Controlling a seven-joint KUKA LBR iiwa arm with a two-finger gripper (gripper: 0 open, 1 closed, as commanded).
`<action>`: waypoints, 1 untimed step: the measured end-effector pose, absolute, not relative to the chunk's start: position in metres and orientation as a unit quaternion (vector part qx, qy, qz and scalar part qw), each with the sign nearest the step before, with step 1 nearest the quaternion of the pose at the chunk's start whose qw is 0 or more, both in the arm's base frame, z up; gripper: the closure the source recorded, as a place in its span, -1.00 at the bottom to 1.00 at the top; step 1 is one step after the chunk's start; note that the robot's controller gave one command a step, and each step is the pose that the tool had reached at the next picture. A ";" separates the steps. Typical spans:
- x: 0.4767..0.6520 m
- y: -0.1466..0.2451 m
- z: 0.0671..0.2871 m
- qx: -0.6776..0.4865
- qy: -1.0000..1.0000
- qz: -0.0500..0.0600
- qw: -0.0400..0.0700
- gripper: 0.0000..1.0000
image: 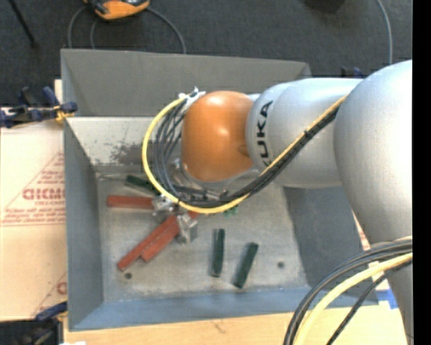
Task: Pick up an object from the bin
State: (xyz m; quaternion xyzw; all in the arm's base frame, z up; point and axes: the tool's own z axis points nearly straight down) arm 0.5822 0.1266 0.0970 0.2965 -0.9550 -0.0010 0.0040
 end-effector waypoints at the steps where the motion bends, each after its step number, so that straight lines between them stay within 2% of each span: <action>1: 0.584 0.127 0.121 0.296 -0.955 0.000 0.000 1.00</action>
Offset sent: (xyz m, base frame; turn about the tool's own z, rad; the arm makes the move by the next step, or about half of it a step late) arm 0.0001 0.0002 0.0753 0.0000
